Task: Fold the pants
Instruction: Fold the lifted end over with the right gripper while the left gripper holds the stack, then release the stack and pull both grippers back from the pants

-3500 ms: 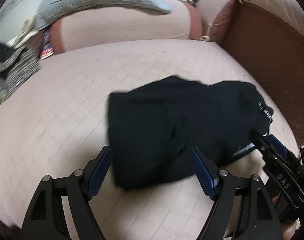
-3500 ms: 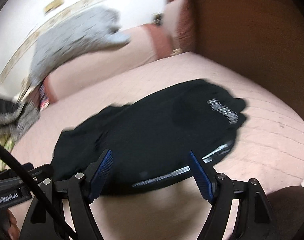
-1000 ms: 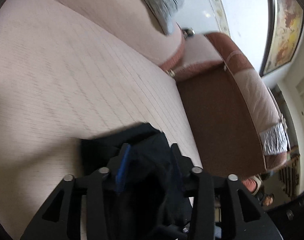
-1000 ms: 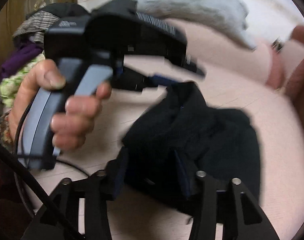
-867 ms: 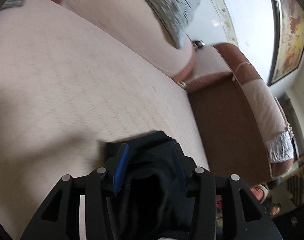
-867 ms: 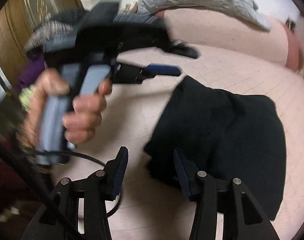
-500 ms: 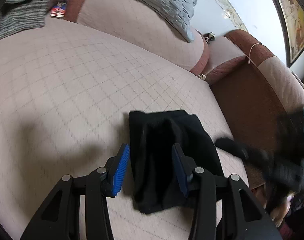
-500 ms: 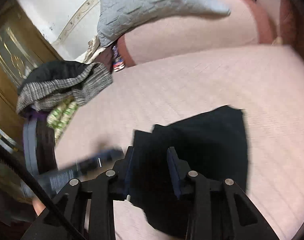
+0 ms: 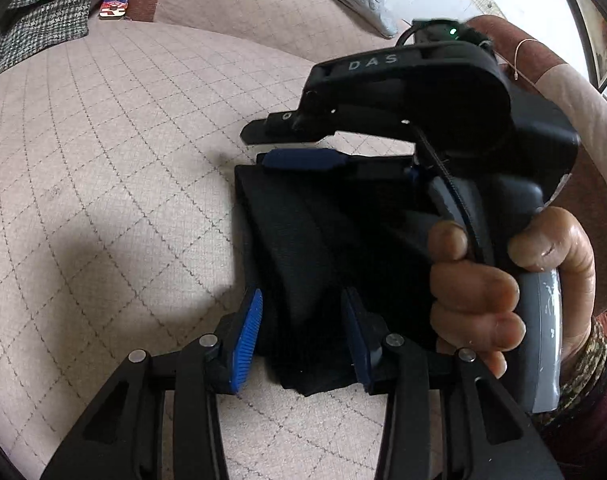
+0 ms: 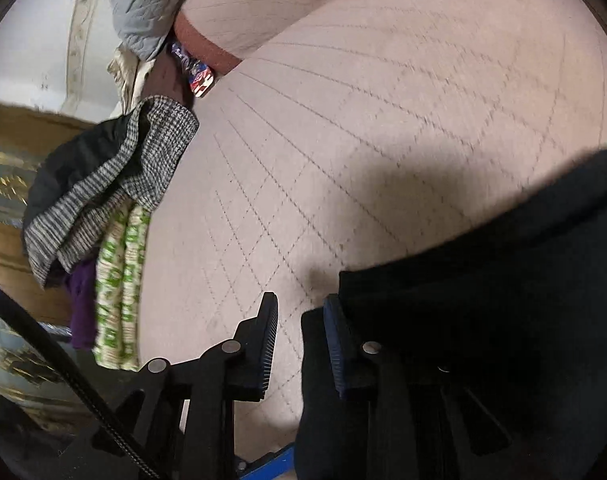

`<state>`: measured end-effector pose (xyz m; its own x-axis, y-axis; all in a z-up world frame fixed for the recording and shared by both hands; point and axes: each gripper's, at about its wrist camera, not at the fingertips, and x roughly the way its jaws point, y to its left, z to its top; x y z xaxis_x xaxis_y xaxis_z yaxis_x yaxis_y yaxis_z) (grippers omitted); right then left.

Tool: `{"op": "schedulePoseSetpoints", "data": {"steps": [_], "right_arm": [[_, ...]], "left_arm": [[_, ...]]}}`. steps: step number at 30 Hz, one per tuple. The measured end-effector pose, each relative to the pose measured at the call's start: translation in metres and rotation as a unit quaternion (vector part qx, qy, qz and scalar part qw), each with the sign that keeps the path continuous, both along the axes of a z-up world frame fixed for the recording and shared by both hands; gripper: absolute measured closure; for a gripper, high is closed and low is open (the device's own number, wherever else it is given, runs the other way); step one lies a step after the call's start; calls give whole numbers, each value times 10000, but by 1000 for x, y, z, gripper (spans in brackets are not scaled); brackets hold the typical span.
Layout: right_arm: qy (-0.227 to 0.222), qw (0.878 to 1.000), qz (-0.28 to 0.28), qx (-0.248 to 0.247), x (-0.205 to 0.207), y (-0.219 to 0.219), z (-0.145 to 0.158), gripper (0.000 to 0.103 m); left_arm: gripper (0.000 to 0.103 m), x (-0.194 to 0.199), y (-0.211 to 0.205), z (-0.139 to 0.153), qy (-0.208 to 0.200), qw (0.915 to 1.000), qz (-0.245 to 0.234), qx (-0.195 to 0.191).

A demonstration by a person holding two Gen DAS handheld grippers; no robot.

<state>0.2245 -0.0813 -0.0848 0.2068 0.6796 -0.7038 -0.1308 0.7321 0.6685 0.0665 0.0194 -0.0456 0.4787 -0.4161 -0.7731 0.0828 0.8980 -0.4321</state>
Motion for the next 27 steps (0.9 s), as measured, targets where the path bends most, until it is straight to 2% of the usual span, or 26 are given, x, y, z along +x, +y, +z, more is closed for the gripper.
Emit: {"op": "schedulePoseSetpoints", "data": {"steps": [1, 2, 3, 5, 8, 12, 14, 17, 18, 20, 24, 27], "right_arm": [[-143, 9999, 3, -19, -3, -4, 9, 75], [-350, 9994, -62, 30, -9, -11, 21, 70], [-518, 9985, -135, 93, -15, -20, 31, 61], [-853, 9958, -315, 145, -34, -43, 52, 52], [-1099, 9921, -601, 88, -65, -83, 66, 51], [-1142, 9889, -945, -31, -106, -121, 59, 51], [-964, 9896, -1064, -32, -127, -139, 40, 51], [-634, 9901, -1255, -25, -140, -157, 10, 55], [-705, 9883, -1349, 13, -144, -163, 8, 57], [-872, 9849, -1493, -2, -152, -165, 15, 55], [-1340, 9744, -1756, -419, -169, -160, 37, 44], [-1668, 9669, -1797, -707, -184, -152, 50, 43]], "left_arm": [[63, -1, 2, 3, 1, 10000, 2, -28], [63, -1, 6, 7, -24, 10000, 14, -43], [63, -3, 9, 11, -68, 10000, 29, -46], [63, -8, 17, 23, -254, 9996, 82, -28], [62, -6, 21, 33, -425, 9990, 130, 41], [57, 14, 11, 24, -246, 9990, 100, 357], [56, 22, 2, 8, 53, 9982, 88, 594], [55, 22, -2, -5, 310, 9984, 70, 477], [55, 18, -2, -2, 289, 9985, 98, 461], [54, 6, -3, 11, 121, 9986, 88, 503], [48, -15, -3, 37, -236, 9970, 182, 720], [45, -29, -1, 53, -490, 9945, 369, 852]]}}
